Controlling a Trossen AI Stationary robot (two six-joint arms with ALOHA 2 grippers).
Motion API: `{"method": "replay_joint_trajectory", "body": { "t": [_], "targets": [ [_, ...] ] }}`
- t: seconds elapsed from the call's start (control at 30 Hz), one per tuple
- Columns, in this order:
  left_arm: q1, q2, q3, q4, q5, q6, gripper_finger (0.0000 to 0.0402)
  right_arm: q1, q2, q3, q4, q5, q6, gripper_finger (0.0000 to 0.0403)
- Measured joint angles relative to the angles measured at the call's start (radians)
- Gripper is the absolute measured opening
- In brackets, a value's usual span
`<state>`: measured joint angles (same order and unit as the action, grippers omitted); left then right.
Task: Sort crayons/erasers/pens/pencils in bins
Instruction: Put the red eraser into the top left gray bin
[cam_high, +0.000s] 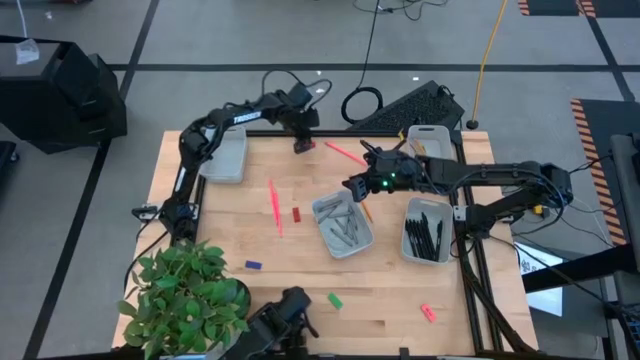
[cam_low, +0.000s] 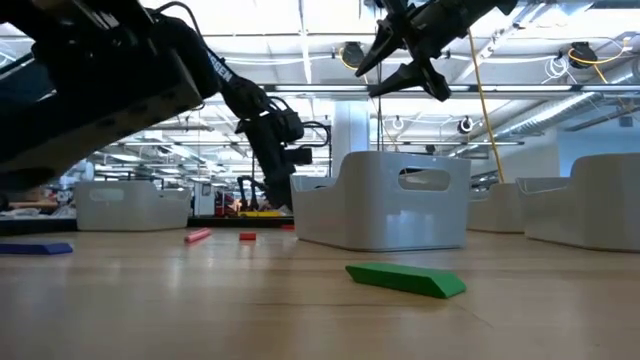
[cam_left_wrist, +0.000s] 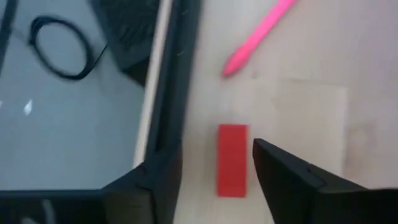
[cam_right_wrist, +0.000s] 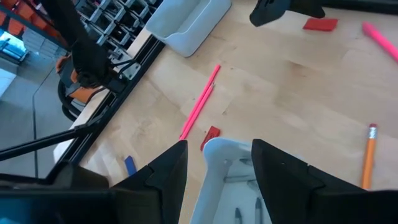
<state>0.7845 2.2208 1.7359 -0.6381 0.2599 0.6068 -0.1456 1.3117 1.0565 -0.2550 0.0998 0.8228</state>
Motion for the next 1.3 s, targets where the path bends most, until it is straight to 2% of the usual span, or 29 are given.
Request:
{"method": "replay_joint_trajectory", "body": {
  "t": [0.07,0.17,0.27,0.53,0.8,0.9,1.07,1.3],
  "targets": [
    [0.008,0.000,0.000,-0.017,0.042,0.023,0.0217,0.010,0.000,0.000,0.000,0.000,0.000,0.0171],
    [0.008,0.008,0.000,-0.017,0.029,0.040,0.0233,0.023,0.000,0.000,-0.001,0.001,0.002,0.0171],
    [0.004,0.028,0.000,-0.019,0.022,0.055,0.0232,0.029,0.000,0.000,-0.002,0.002,0.001,0.0171],
    [-0.010,0.061,0.003,-0.056,-0.035,0.082,0.0181,0.030,0.000,0.000,-0.005,0.003,-0.029,0.0171],
    [-0.037,0.058,-0.018,-0.065,-0.116,0.077,0.0082,0.025,0.000,0.000,-0.005,0.003,-0.069,0.0171],
    [-0.044,0.058,-0.031,-0.063,-0.130,0.072,0.0056,0.025,-0.013,0.000,-0.005,0.001,-0.076,0.0171],
    [-0.055,0.060,-0.032,-0.066,-0.168,0.061,0.0061,0.012,-0.079,0.000,-0.015,0.000,-0.127,0.0171],
    [-0.069,0.045,-0.033,-0.083,-0.212,0.031,0.0072,-0.045,-0.192,0.000,-0.120,0.007,-0.267,0.0171]
  ]
}}
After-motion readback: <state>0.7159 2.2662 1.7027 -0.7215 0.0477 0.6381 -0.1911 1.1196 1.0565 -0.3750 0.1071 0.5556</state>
